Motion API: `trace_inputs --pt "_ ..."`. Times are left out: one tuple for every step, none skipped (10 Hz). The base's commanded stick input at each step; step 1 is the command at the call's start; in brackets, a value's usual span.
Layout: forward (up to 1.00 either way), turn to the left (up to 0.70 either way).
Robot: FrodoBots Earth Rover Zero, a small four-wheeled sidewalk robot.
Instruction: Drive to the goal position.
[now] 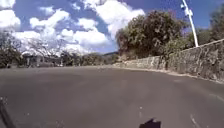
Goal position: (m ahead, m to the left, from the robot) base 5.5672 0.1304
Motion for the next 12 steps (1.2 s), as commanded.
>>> trace_inputs --pt "0.5 0.0" --pt "0.5 0.0" --pt "0.5 0.0" --pt "0.5 0.0" --pt "0.5 0.0" --pt "0.5 0.0" --pt "0.5 0.0" --pt "0.5 0.0" --pt "0.5 0.0" --pt "0.5 0.0" --pt "0.5 0.0" --pt "0.5 0.0"
